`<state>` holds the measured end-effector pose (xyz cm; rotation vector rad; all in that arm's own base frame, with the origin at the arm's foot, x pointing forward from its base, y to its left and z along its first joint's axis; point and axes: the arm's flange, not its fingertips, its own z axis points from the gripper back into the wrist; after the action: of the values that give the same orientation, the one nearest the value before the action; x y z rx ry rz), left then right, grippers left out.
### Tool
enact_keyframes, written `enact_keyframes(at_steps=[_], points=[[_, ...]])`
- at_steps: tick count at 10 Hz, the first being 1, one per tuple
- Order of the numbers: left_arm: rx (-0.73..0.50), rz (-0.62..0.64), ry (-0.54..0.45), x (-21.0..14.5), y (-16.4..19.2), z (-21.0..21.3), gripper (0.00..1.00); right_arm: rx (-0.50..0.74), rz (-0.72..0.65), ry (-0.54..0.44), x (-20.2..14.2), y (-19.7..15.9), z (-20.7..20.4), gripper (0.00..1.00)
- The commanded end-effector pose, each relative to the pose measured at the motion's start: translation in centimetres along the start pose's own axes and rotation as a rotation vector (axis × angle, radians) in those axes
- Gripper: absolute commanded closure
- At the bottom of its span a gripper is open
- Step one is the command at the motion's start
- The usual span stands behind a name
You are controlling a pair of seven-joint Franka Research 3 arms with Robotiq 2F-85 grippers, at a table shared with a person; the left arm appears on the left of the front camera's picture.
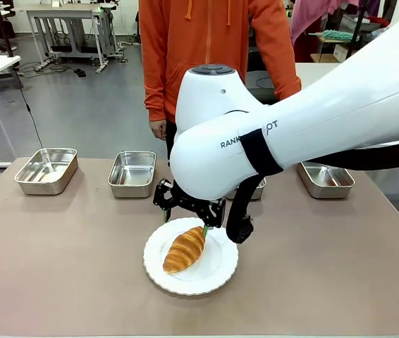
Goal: Place the bread in the container.
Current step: Place the Butter Roll into the Airtight Container indicated by the human.
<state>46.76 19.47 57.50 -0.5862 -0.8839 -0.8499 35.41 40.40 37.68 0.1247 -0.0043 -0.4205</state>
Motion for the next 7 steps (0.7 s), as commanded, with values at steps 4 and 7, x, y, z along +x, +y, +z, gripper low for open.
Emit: enact_keyframes(at_steps=[4, 7], points=[[-0.002, -0.014, -0.005, 0.2, -0.2, 0.1, 0.00, -0.017, -0.124, -0.007, -0.7, -0.1, -2.6, 0.00], [-0.002, -0.014, -0.005, 0.2, -0.2, 0.1, 0.00, -0.031, -0.177, -0.017, -0.8, -0.7, -4.5, 0.00]])
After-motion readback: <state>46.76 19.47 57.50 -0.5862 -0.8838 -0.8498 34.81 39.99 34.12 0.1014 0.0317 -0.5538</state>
